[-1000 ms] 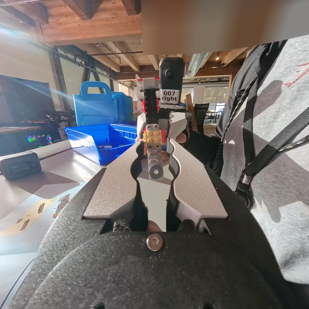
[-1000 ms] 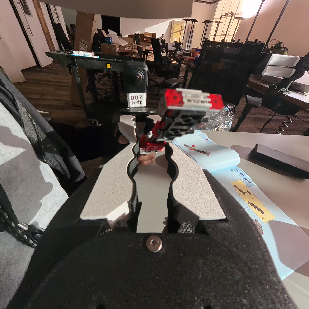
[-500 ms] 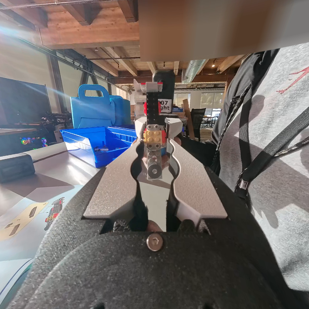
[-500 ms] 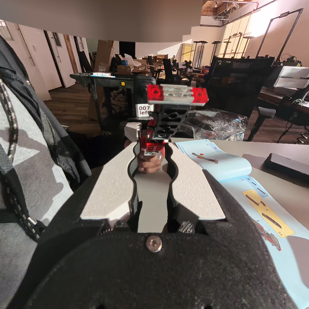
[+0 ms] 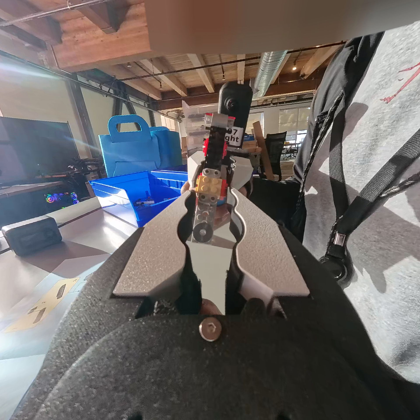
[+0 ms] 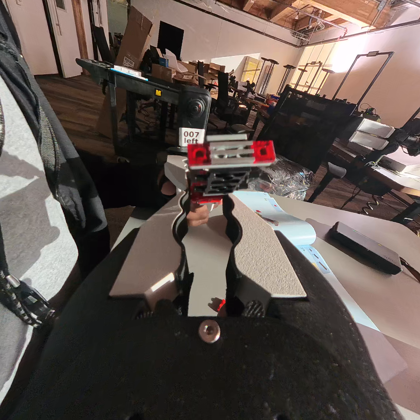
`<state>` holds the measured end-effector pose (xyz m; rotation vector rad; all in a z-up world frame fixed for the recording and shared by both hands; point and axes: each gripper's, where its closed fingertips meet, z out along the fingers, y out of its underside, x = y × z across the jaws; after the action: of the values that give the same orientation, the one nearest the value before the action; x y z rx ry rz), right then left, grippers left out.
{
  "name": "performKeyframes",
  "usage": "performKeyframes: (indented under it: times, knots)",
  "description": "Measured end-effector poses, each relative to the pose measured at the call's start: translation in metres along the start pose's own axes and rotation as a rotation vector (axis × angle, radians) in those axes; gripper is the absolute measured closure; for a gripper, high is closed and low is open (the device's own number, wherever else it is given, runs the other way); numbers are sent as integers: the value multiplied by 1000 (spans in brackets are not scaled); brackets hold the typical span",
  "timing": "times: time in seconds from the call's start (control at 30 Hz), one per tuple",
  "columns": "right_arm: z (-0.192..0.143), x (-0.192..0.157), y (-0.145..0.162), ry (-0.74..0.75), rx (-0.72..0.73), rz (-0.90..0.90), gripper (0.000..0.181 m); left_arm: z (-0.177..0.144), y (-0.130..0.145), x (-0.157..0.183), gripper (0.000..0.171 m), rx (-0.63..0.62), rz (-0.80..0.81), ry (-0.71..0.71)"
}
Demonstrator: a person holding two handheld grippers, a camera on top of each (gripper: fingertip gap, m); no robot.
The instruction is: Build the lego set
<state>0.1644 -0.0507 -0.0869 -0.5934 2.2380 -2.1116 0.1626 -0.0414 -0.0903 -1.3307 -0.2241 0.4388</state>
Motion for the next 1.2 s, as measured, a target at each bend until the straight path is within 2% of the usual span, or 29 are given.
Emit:
performKeyframes:
  times: [0.3,0.63,0.8,1.2]
  knots:
    - [1,-1,-1,-14,22,15,150,-1,0,0,144,-4,24,2]
    - [-5,13,-10,17,126,160,146,-8,-13,-10,144,97,-105,-28]
    - [-2,11,-7,2,118,165,146,-7,-16,-8,144,124,-132,-9]
    - [-3,6,-8,-27,156,136,152,-3,-11,-5,144,104,-173,19]
